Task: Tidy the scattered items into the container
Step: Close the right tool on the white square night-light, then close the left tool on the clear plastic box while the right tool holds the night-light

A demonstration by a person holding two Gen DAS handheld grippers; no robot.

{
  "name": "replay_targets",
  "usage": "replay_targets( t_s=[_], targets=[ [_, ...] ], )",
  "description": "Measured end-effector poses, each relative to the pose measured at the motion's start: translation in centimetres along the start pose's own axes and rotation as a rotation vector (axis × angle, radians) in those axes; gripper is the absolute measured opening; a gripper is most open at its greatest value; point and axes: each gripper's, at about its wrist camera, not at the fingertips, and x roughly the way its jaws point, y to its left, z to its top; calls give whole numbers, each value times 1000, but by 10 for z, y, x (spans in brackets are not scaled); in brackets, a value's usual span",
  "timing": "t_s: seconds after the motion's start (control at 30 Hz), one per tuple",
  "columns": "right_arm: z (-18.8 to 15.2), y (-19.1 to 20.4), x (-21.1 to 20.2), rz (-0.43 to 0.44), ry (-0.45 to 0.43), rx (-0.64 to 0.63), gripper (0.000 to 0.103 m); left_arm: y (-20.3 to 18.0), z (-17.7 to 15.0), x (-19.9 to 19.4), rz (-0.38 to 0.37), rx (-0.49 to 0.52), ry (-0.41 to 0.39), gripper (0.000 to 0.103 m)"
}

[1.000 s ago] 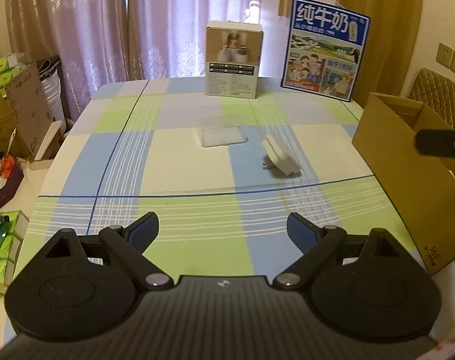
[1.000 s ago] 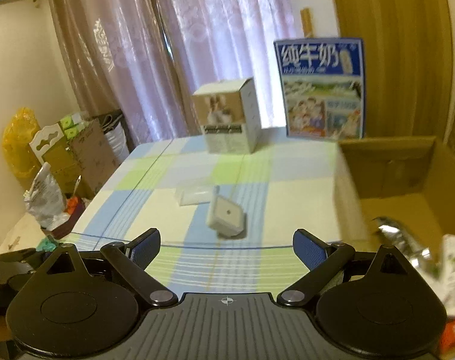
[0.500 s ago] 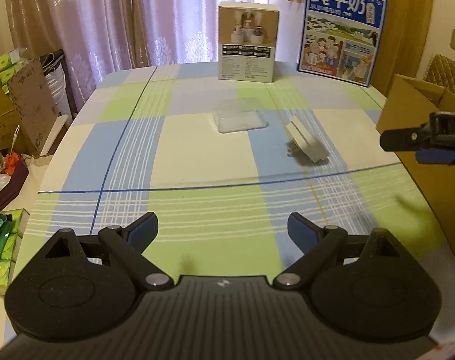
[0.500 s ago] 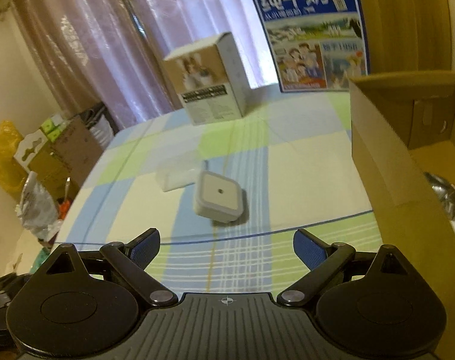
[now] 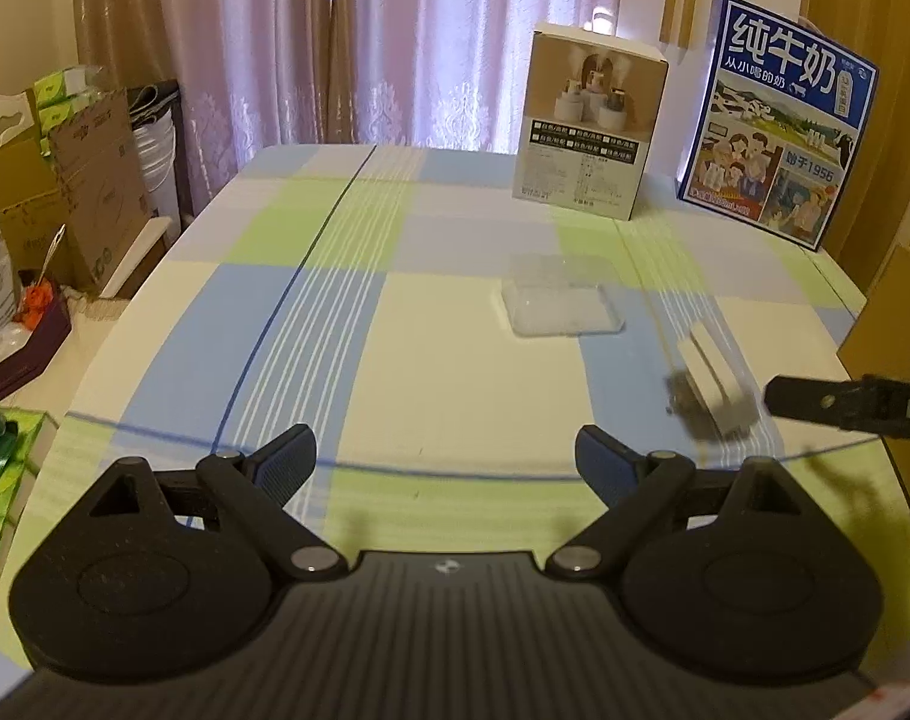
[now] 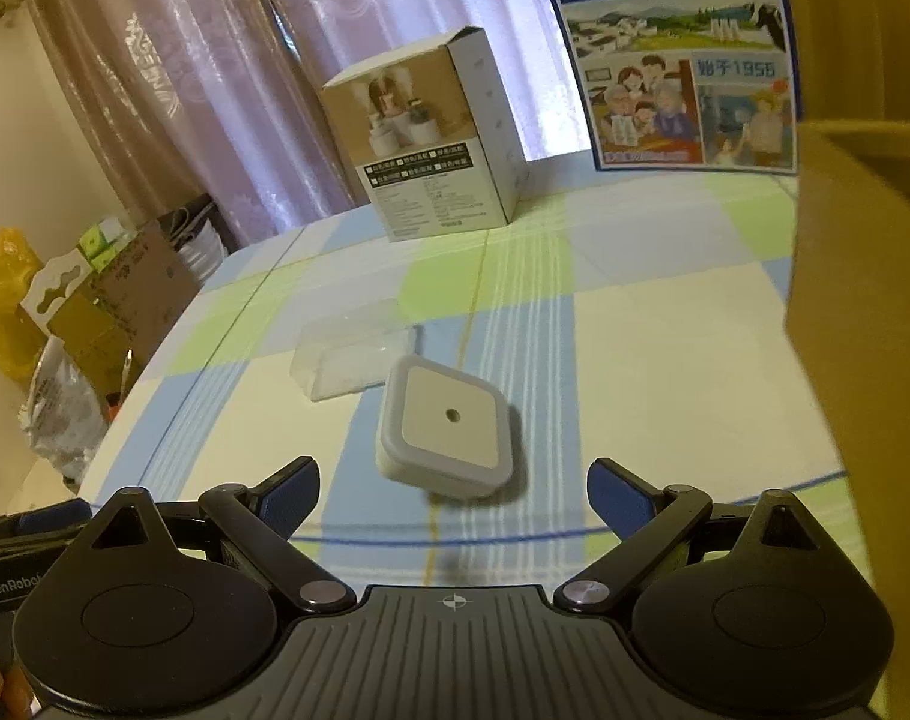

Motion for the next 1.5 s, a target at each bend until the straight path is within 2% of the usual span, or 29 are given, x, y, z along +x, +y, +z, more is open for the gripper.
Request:
replay_targets(
  t_s=[0.37,0.6,0.73,0.9,1.0,1.13,1.27,1.5],
  targets=[
    [3,-5,30,18,-24,35,93,-7,5,33,-10,-14,-9,91],
    [1,-12,45,30,-1,66,93,-8,5,42,-23,-40,-7,92],
    [2,-14,48,63,-7,84,87,-9,10,45,-26,-42,-14,92],
    [2,-14,51,59,-5,88,83,-10,15,52,-30,-44,-13,92],
    [3,-15,53,65,-4,90,76,-10,17,56,-34,-45,-6,92],
    [2,-11,55,58,1,54,63,-12,19,61,-34,-36,-4,92],
    [3,-9,55,43,3,39,62,-13,22,66,-41,-36,-3,92],
    [9,-5,54,-54,-49,-46,62,-21,28,82,-61,2,0,92]
  ],
)
